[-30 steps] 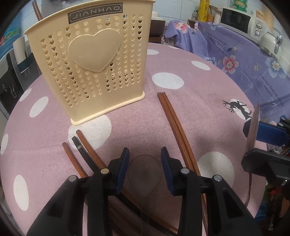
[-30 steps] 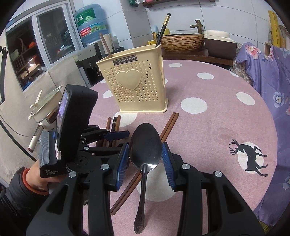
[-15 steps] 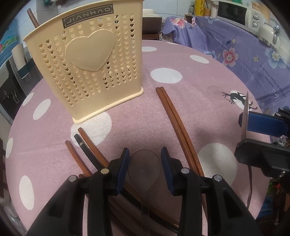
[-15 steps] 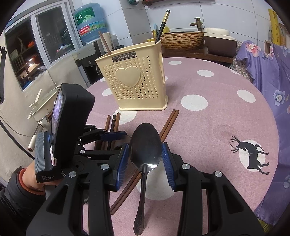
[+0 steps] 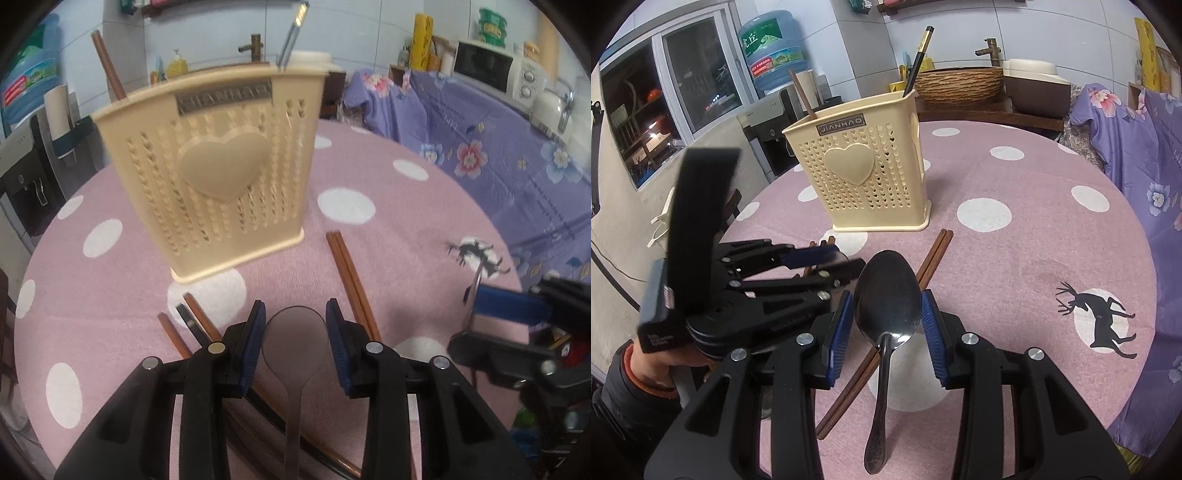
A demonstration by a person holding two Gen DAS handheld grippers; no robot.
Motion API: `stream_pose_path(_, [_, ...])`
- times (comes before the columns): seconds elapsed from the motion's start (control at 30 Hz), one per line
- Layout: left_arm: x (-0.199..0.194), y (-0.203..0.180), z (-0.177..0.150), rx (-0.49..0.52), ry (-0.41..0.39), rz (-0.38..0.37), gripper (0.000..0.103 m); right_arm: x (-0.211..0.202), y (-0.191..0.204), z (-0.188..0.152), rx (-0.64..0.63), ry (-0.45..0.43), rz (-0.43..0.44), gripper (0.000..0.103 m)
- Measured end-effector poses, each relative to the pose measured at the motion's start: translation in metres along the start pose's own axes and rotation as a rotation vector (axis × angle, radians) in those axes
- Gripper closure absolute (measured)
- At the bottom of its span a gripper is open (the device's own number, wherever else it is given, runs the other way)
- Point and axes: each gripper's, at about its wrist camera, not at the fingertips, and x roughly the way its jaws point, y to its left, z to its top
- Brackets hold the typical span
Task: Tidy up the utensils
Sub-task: 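Lift the spoon with the right gripper toward the cream holder, then lower the spoon handle-first into the holder with the right gripper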
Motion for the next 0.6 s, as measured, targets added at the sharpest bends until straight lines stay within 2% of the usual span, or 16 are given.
stream_pose_path(0.23, [-0.034, 0.002, 0.016, -0.032, -0.108, -0.006, 0.069, -0.012, 0.004, 0.011, -0.011, -0.046, 0.01, 0.065])
stream_pose_path(0.6, [-0.065, 0.003, 0.028, -0.051, -0.197, -0.017, 0.069, -0.031, 0.012, 0.026, -0.034, -0.143, 0.023, 0.065])
